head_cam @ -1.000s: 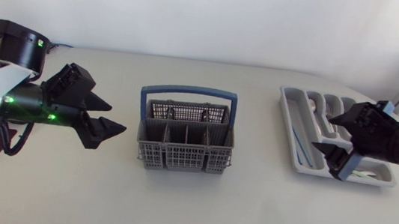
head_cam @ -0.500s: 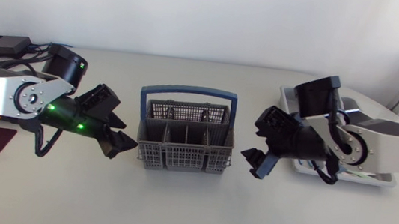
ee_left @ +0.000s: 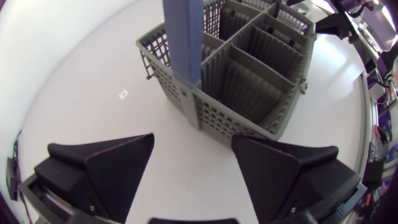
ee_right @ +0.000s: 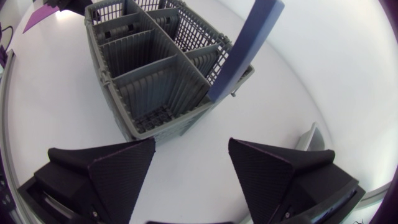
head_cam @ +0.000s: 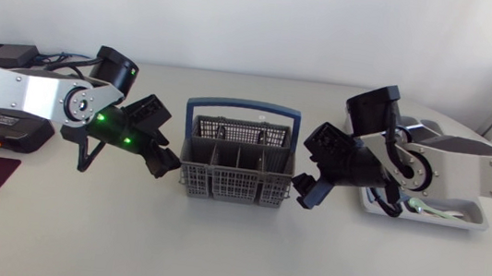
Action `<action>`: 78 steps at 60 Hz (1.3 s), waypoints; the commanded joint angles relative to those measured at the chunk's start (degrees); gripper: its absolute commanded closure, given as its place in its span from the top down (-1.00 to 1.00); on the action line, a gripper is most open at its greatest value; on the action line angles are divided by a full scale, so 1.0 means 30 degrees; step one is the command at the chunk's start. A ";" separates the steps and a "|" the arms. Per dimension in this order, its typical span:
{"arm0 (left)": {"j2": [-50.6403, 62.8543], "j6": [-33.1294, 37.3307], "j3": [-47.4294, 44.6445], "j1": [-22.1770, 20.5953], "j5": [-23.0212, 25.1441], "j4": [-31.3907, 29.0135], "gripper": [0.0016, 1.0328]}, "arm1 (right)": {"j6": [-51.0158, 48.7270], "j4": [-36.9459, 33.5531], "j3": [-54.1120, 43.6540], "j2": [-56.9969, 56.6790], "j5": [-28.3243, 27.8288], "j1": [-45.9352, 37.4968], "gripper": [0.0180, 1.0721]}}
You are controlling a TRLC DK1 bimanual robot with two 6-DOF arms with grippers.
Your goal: Unload the cutlery basket into the drawer organizer.
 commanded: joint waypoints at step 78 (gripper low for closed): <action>-0.3074 -0.0064 -0.1763 0.0937 -0.0472 0.0394 0.80 | -0.0461 0.1470 -0.2492 -0.2724 0.2155 -0.1427 0.85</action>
